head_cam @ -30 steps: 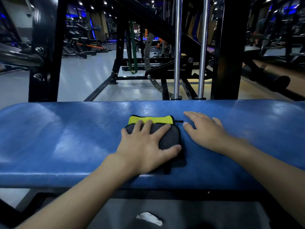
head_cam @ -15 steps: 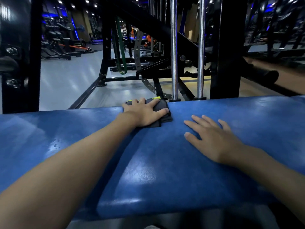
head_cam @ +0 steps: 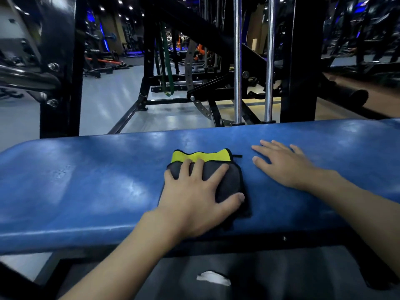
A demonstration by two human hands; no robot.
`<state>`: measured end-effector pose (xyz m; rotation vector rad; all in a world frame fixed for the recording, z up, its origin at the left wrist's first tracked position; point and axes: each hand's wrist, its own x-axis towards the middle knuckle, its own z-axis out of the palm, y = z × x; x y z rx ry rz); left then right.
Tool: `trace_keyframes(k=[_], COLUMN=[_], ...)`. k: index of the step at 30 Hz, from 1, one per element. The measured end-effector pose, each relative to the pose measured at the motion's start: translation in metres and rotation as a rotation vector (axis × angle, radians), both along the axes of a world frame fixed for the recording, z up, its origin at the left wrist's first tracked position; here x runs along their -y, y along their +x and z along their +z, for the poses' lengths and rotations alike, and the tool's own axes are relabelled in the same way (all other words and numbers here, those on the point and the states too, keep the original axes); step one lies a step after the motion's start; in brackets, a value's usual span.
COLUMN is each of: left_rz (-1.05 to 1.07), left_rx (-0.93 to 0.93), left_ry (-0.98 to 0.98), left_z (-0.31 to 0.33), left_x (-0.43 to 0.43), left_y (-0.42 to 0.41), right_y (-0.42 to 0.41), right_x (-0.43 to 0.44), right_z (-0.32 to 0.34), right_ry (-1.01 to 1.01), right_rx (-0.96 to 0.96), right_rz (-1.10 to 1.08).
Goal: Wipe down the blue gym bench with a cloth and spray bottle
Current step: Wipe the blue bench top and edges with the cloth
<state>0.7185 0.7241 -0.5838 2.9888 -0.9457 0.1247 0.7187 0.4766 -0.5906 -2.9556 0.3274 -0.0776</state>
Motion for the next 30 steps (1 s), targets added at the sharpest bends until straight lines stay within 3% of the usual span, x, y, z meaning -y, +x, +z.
trace_keyframes(k=[3,6,11,21,30], left_rz=[0.012,0.020,0.042,0.128,0.083], left_rx=[0.016,-0.014,-0.074,-0.117,-0.091], left_ry=[-0.005,-0.023,-0.012,-0.045,0.005], left_z=[0.000,0.000,0.004,0.010,0.005], left_x=[-0.005,-0.003,0.013,0.058,0.034], left_y=[-0.013,-0.001,0.054,0.187,0.126], right_y=[-0.003,-0.003,0.000,0.001,0.000], right_x=[-0.005,-0.014,-0.017,-0.020,-0.019], right_z=[0.006,0.012,0.001,-0.003,-0.003], right_ry=[-0.091,-0.021,0.028,-0.015,0.026], right_rx=[0.057,0.140,-0.034,-0.038,-0.035], right_rz=[-0.027,0.001,0.037,0.040,0.036])
